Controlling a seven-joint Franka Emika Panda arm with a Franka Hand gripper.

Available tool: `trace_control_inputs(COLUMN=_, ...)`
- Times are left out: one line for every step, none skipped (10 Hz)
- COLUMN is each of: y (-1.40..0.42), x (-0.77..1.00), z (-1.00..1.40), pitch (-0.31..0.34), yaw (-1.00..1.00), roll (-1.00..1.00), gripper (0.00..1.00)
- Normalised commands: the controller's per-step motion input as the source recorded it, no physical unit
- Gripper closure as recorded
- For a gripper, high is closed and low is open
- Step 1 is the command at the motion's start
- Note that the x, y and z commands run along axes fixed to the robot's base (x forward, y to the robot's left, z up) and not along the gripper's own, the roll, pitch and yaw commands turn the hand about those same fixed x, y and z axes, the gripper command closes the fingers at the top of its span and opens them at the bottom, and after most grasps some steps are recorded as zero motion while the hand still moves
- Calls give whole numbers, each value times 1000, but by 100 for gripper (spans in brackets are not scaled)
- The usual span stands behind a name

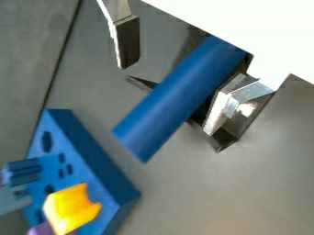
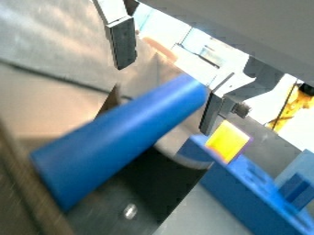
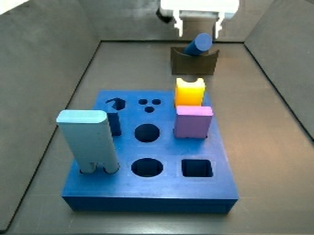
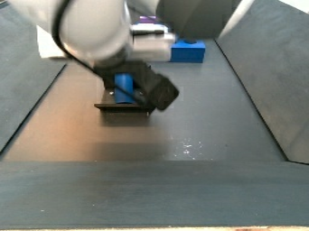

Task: Pick up the round object. Move up. Place the round object on the fixture. Regrasp the round object. Move to above the board. Insert the round object.
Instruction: Regrasp the round object.

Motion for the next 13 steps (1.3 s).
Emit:
trace_control_inputs(y=1, x=-35, z=771, pitch=62, yaw=43, roll=0, gripper=0)
trace_control_inputs(y=2, x=-33, z=584, pitch=73, yaw=27, roll=17, gripper=0)
trace_control_inputs(y=2, x=-31, z=459, pitch=82, yaw=15, roll=24, gripper=0)
trace_control_inputs(y=7, x=-26, z=209, pitch=91, yaw=-3, roll=35, gripper=0)
trace_control_inputs(y=-1000, x=2, z=924, pitch=55, yaw=0, roll=1000, gripper=0)
trace_control_inputs(y=-1000, x=5, z=920, pitch=53, yaw=-2, roll=1000, gripper=0)
trace_control_inputs(y=-1000, x=-24, z=923, pitch=45, yaw=-2, roll=1000, gripper=0)
trace_control_inputs(y=-1000, x=-70, z=887, pitch=35, yaw=-3, roll=1000, gripper=0)
trace_control_inputs(y=-958, x=-77, z=808, pitch=31, yaw=-3, roll=1000, gripper=0)
trace_control_inputs(y=-721, x=-59, z=509, pitch=27, yaw=-3, roll=1000, gripper=0)
trace_control_inputs(y=-593, x=-49, z=353, pitch=26, yaw=-3, roll=1000, gripper=0)
trace_control_inputs(y=-260, x=-19, z=34, pitch=21, yaw=-3, roll=1000, gripper=0)
trace_control_inputs(y=-124, x=-13, z=3, pitch=20, yaw=-2, roll=1000, gripper=0)
